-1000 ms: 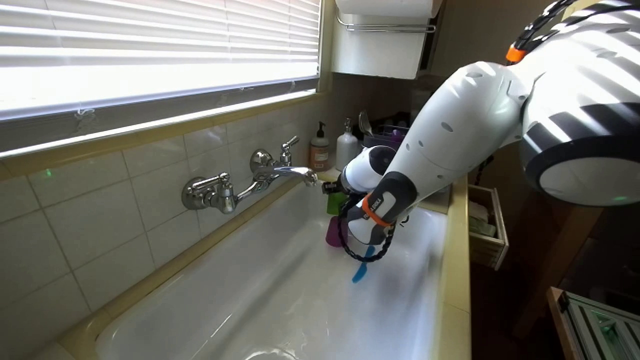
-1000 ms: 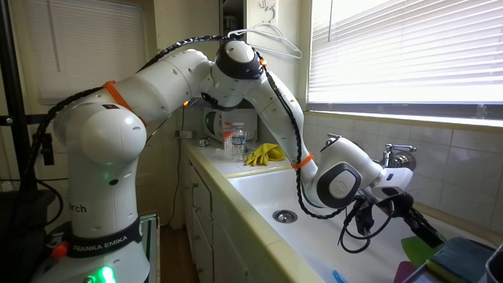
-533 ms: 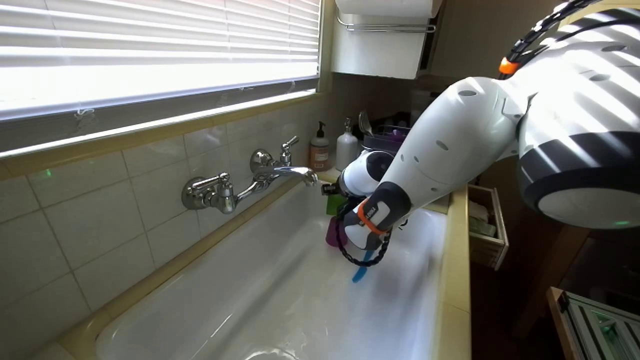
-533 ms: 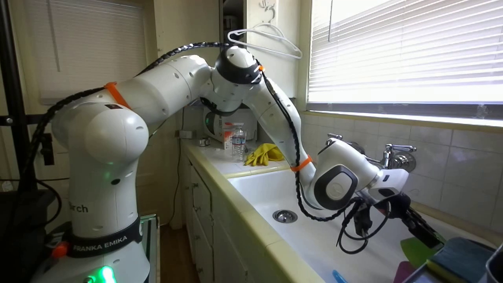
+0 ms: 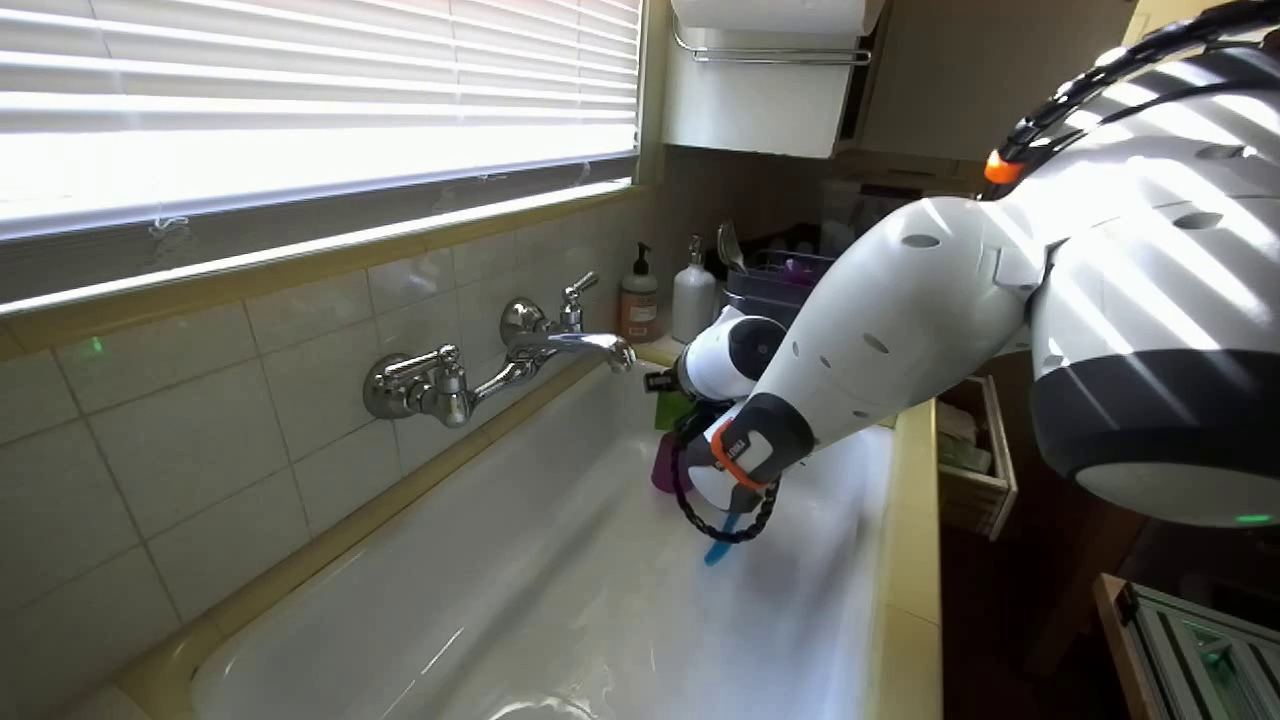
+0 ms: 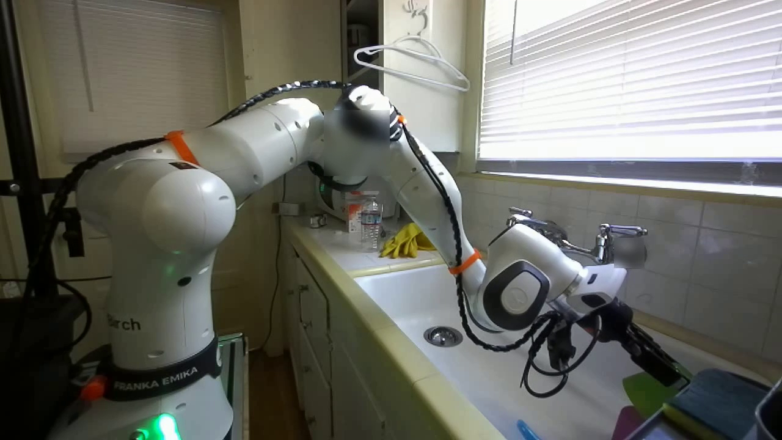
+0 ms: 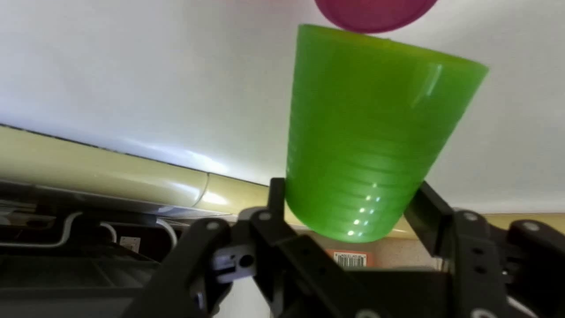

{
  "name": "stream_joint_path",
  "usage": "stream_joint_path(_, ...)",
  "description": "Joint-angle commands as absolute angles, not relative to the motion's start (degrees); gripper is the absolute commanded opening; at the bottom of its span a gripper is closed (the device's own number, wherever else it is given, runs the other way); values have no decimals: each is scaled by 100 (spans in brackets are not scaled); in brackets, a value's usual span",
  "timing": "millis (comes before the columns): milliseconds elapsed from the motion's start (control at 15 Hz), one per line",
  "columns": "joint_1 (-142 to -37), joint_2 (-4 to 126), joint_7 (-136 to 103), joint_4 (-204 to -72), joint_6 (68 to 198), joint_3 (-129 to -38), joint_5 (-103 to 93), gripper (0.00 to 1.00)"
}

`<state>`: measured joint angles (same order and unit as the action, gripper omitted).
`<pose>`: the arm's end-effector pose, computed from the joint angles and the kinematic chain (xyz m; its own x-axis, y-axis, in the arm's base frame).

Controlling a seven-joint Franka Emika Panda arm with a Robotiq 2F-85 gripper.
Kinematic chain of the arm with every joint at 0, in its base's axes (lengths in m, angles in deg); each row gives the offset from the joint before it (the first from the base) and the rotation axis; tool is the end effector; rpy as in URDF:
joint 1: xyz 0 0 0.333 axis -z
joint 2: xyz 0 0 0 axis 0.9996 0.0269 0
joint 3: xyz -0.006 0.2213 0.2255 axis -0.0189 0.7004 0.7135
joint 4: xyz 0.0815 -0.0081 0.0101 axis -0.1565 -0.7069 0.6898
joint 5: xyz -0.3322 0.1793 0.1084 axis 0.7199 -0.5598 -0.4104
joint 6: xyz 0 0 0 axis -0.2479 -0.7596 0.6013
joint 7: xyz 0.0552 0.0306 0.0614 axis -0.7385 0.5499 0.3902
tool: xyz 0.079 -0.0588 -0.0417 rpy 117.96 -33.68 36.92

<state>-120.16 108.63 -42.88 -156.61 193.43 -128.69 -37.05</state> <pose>0.6198 -0.1734 0.1651 0.4340 -0.3556 0.8278 -0.7240 -0.6844 0.0855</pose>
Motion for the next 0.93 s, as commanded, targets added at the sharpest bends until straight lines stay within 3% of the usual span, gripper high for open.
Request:
stream_joint_path(0, -12276, 11277, -4429, -15655, 19385, -13083, -3978, 44)
stream_joint_path(867, -12613, 12042, -4530, -15482, 19699, -13289, -4382, 44)
